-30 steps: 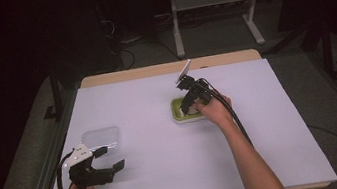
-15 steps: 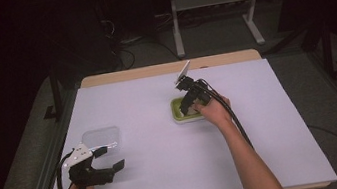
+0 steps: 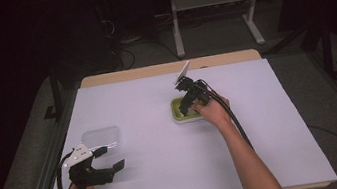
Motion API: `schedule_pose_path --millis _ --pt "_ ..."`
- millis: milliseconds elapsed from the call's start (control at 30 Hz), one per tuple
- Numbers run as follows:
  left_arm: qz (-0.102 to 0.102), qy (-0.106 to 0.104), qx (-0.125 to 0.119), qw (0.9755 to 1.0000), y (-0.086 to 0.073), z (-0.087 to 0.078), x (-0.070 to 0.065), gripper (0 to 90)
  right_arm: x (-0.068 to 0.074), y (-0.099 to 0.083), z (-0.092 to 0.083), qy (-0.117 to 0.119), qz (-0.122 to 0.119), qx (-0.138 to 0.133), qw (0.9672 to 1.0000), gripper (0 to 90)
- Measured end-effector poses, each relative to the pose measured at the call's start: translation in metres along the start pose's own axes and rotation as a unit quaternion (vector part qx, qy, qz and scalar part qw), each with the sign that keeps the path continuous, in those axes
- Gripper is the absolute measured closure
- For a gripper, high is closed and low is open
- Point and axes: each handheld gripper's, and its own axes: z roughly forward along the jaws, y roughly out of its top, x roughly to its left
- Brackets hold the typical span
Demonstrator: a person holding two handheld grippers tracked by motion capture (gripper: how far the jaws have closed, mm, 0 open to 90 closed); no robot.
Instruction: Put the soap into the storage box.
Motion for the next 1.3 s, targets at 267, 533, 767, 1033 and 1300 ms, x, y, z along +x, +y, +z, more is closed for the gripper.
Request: schedule_pose_path --millis 267,533,767,1033,1300 --pt "0.001 -0.001 -0.001 1.0000 0.000 0.000 0.000 12.9 0.001 0.000 0.000 -0.004 0.002 0.003 1.0000 22.9" --pt "0.002 -0.002 0.000 1.0000 0.000 0.000 0.000 12.9 0.003 0.000 -0.001 -0.008 -0.002 0.003 1.0000 22.7" --pt "0.002 -0.001 0.003 1.0000 0.001 0.000 -0.001 12.9 0.003 -0.001 -0.008 -0.011 -0.005 -0.003 0.9999 22.5" --pt "0.003 0.000 0.002 1.0000 0.000 0.001 -0.001 12.8 0.005 -0.004 -0.020 -0.014 -0.007 -0.021 0.9997 22.6" --pt "0.002 0.000 0.002 1.0000 0.000 0.001 -0.001 12.9 0.008 -0.012 -0.036 -0.006 -0.015 -0.034 0.9993 22.7"
